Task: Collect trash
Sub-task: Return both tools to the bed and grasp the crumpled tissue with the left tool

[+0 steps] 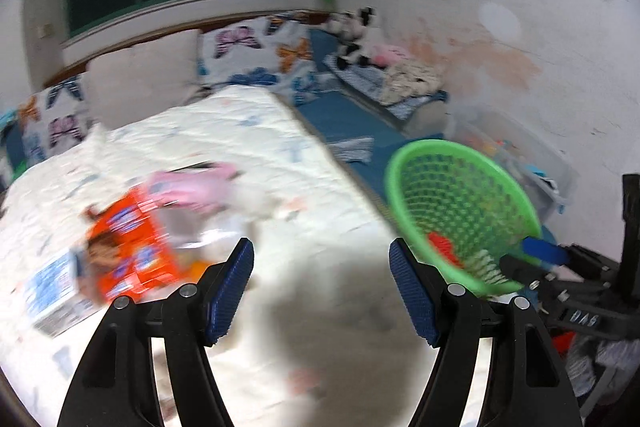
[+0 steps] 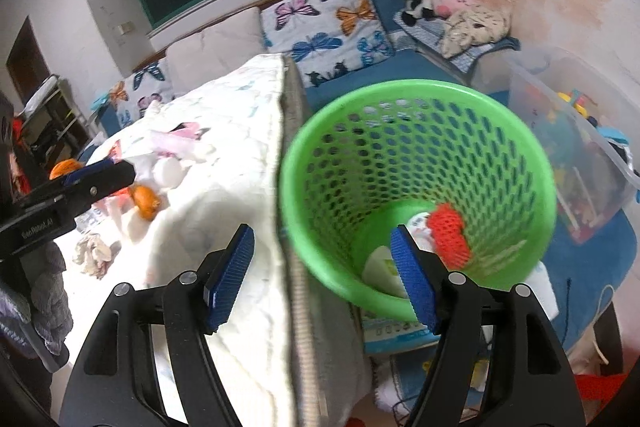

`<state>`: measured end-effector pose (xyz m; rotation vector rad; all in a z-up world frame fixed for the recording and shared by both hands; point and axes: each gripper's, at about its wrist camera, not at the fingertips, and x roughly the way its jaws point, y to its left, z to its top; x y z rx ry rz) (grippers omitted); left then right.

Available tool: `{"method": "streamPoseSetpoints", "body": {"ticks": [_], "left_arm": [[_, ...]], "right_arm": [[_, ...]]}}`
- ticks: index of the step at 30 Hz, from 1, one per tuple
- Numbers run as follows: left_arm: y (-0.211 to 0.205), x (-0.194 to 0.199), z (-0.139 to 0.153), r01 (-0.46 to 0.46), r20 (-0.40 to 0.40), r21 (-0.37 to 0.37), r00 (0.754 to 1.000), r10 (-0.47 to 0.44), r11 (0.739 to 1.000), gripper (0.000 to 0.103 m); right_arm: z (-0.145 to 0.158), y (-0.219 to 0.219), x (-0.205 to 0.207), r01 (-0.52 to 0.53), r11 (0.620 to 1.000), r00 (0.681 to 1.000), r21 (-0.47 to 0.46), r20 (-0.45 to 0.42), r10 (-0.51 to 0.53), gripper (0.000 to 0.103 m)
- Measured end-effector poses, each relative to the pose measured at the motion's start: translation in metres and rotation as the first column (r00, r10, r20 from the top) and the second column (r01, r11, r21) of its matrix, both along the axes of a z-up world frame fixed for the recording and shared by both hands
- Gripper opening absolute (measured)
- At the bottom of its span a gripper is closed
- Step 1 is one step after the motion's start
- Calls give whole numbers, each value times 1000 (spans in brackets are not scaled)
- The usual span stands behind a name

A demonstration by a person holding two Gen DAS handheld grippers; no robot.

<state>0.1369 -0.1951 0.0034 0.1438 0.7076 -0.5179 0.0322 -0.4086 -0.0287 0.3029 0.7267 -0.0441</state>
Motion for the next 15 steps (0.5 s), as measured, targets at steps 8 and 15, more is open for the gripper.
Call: {"method": "streamPoseSetpoints", "body": {"ticks": [8,15], "left_arm": [[85,-8,-14,-180,6,34,984,180,983,68],[117,-3,-43,-237,-73,65,968,242,969,68]], "right_arm": [[5,42,17,-102,995,995,-10,5,102,71],[10,82,32,-193,981,981,-26,8,193,71]]}}
